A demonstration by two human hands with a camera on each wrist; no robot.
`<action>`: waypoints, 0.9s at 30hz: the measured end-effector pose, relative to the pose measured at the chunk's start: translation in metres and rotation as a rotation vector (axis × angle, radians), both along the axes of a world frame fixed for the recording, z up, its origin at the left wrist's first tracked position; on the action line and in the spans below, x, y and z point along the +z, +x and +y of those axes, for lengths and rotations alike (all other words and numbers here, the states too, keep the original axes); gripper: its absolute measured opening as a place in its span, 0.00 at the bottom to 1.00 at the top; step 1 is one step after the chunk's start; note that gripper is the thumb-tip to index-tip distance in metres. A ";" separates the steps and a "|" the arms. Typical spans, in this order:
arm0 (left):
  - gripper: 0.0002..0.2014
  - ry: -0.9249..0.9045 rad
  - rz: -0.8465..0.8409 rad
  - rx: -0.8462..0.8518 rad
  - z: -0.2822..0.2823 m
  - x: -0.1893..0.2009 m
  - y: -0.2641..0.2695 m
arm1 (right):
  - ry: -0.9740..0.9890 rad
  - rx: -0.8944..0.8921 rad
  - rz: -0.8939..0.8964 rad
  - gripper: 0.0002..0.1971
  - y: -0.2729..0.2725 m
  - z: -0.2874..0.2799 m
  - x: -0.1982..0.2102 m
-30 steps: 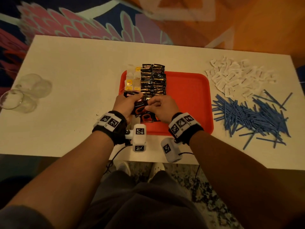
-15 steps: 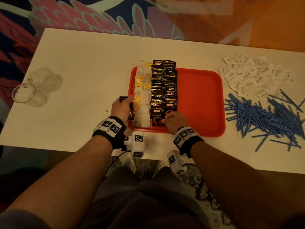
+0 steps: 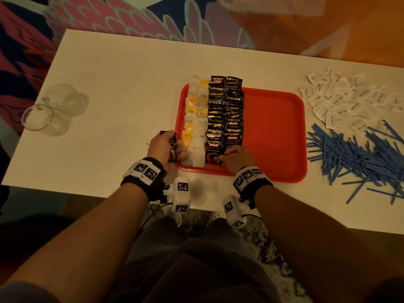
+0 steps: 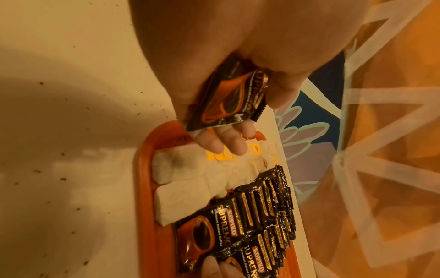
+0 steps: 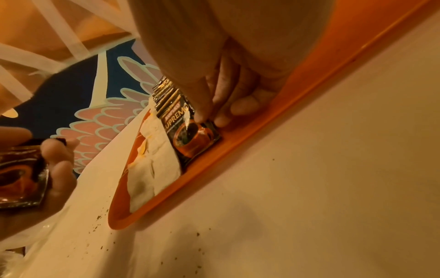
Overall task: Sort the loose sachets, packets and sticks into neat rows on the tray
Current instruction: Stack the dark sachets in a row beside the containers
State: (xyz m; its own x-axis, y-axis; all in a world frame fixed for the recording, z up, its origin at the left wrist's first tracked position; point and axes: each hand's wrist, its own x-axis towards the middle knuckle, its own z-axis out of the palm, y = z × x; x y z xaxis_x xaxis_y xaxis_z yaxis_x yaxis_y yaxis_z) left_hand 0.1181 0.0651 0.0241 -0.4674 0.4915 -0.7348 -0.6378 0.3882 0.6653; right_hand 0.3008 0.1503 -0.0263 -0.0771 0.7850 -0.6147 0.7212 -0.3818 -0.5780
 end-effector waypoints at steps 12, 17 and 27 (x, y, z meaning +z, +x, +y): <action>0.15 0.069 -0.124 0.029 0.015 0.009 0.015 | 0.120 0.120 0.062 0.07 0.009 0.008 0.018; 0.07 0.061 -0.034 -0.061 0.030 0.014 0.035 | 0.047 0.188 0.410 0.11 -0.004 0.004 0.046; 0.11 0.180 0.211 -0.264 0.037 0.022 0.050 | 0.100 0.182 0.453 0.09 0.008 0.013 0.061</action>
